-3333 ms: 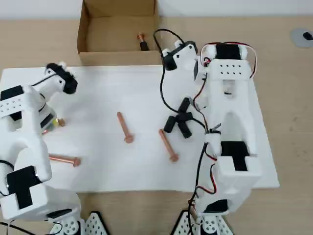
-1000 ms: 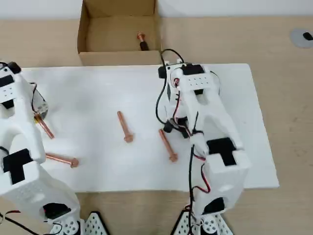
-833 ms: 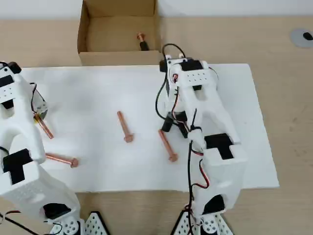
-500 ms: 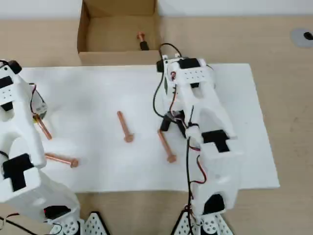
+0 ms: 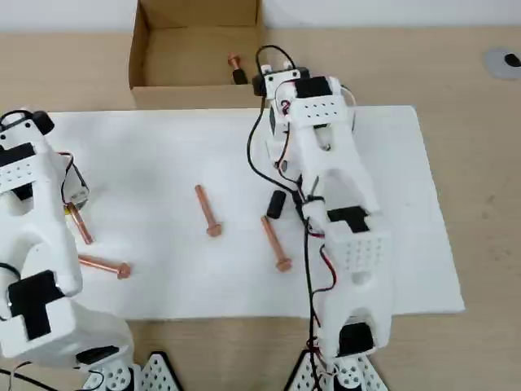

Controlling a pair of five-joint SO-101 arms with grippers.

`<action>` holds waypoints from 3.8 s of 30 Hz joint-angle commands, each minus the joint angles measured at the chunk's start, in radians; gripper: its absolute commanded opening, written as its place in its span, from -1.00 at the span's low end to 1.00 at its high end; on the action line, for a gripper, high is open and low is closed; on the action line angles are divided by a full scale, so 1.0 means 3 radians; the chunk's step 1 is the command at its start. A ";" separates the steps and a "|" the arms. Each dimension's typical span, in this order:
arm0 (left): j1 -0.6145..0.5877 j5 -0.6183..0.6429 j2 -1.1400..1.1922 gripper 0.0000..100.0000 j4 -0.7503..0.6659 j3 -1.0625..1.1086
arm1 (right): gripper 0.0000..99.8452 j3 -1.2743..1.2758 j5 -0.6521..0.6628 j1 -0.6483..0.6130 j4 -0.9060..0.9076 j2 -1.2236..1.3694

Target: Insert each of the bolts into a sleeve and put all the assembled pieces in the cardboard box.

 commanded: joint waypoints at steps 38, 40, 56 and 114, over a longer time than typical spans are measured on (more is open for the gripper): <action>0.0036 -0.0107 -0.0534 -0.98 -0.0015 0.0148 | -0.90 0.0084 -0.0307 0.0386 -0.0005 0.0192; 0.0031 -0.0107 -0.0534 -0.98 -0.0015 0.0148 | -0.98 0.0069 -0.0159 0.0386 -0.0005 0.0222; 0.0026 -0.0082 -0.0540 -0.98 -0.0005 0.0102 | -0.98 -0.1419 0.0880 0.0130 0.0634 0.0279; 0.0747 -0.0174 -0.2969 -0.98 -0.0245 0.1688 | -0.98 0.4590 0.1304 -0.1225 -0.2665 -0.5040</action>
